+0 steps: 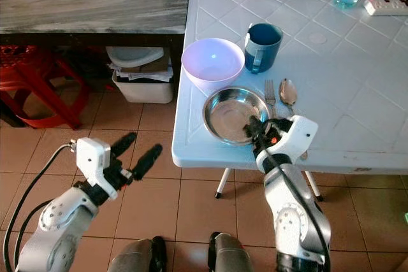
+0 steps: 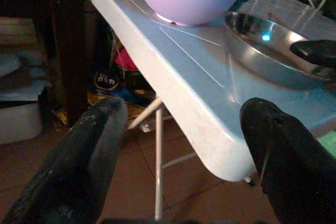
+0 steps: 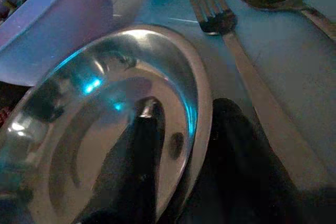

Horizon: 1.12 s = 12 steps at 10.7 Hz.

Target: Setting the table

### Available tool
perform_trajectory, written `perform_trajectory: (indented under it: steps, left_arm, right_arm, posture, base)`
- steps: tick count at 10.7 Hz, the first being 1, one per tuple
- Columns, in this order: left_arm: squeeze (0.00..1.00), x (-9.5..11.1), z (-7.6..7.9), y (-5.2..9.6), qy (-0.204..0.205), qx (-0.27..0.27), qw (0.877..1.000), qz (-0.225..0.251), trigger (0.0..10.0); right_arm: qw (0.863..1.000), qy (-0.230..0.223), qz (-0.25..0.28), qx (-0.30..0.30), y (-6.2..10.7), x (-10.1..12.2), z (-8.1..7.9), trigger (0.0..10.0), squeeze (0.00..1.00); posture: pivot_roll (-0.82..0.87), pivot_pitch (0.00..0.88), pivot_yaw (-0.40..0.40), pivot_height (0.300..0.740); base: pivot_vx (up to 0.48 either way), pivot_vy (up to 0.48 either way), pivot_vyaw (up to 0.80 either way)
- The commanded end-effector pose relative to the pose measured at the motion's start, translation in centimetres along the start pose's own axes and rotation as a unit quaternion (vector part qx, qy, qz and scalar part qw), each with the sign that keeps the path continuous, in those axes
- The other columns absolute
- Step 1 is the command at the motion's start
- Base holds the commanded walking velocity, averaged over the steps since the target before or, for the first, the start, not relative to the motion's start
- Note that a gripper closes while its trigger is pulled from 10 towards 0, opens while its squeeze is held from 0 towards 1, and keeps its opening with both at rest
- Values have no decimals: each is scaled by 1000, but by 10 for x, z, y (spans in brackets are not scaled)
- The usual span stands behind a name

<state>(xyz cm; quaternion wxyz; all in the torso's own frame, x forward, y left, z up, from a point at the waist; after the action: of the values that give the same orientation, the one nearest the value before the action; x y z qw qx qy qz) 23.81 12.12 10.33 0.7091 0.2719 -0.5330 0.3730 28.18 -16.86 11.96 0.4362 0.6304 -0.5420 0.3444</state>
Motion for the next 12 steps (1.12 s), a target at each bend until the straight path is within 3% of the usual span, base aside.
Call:
perform_trajectory:
  steps: [1,7,10,11,12]
  left_arm:
    - [0,2,3,2,-6,-12,1000,1,10000]
    - [0,-2,-1,1,-7,1,1000,0,10000]
    - [0,-13,-16,3,6,86,996,-17,10000]
    - [0,-16,-20,2,-12,117,993,-17,10000]
    - [0,-17,-21,1,-11,123,992,-15,10000]
  right_arm:
    - [997,-21,-70,-18,3,-29,7,0,0]
    - [991,-81,-86,-60,0,-28,15,0,0]
    - [991,-52,-107,-57,2,-34,14,0,0]
    - [988,92,-123,-31,3,-39,11,10000,0]
    - [983,135,-120,-23,5,-41,8,10000,0]
  posture:
    - [-57,200,31,740]
    - [-66,197,26,740]
    - [-68,186,22,740]
    - [-71,177,24,740]
    - [-74,171,22,740]
  base:
    - [0,0,0]
    - [0,0,0]
    - [0,0,0]
    - [0,0,0]
    - [0,480,0]
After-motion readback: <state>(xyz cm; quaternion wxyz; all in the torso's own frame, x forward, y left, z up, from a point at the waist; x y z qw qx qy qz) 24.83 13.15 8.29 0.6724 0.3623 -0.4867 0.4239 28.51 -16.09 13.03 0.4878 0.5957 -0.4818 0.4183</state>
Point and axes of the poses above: a point about 5 cm out from each wrist's last joint towards the gripper, its own y axis pointing back from the gripper into the wrist, its own x axis along the axis of the wrist's last joint, z = x × y, the point moved 2 cm from there along -y, pointing out of the wrist towards the gripper, and after that the axes turned 8 degrees about y, right-handed, at the moved point
